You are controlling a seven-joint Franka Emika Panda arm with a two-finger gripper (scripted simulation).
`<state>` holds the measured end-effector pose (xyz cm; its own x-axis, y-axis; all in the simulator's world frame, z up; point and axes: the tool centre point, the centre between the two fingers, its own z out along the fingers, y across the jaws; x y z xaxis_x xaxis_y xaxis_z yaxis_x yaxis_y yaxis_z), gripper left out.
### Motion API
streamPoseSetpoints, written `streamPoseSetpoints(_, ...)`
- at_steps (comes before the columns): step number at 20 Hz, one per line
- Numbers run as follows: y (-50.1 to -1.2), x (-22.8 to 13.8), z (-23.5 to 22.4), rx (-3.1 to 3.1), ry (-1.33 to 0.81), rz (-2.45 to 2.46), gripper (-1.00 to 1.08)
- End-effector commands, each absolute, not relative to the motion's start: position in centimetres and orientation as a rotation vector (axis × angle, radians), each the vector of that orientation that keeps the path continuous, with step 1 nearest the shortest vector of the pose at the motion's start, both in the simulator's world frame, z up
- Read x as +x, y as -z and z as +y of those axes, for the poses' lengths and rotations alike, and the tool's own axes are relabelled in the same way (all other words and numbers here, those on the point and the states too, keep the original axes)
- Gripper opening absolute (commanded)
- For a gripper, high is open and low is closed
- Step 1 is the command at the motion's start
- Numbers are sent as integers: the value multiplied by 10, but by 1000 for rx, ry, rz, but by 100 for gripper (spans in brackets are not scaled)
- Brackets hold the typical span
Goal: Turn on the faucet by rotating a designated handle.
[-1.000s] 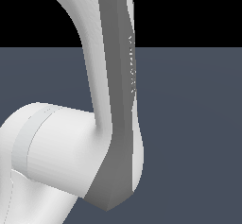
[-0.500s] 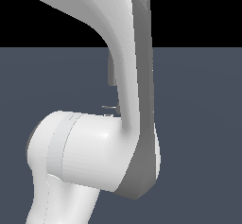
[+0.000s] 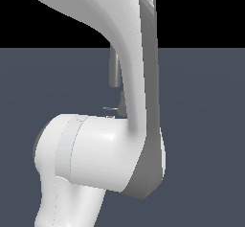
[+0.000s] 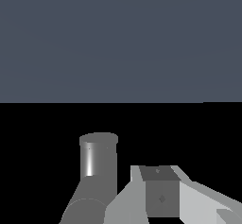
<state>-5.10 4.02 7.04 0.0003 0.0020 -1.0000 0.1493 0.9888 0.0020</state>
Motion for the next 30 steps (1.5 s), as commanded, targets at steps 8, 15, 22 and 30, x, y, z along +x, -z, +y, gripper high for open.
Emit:
streamPoseSetpoints(8,-97,-50,49,119,116,1567,-100)
streamPoseSetpoints(15,-105,-50,49,122,121,1578,-100)
streamPoseSetpoints(22,-128,-51,42,121,119,1573,-100)
streamPoseSetpoints(30,-151,-51,35,119,116,1568,-100)
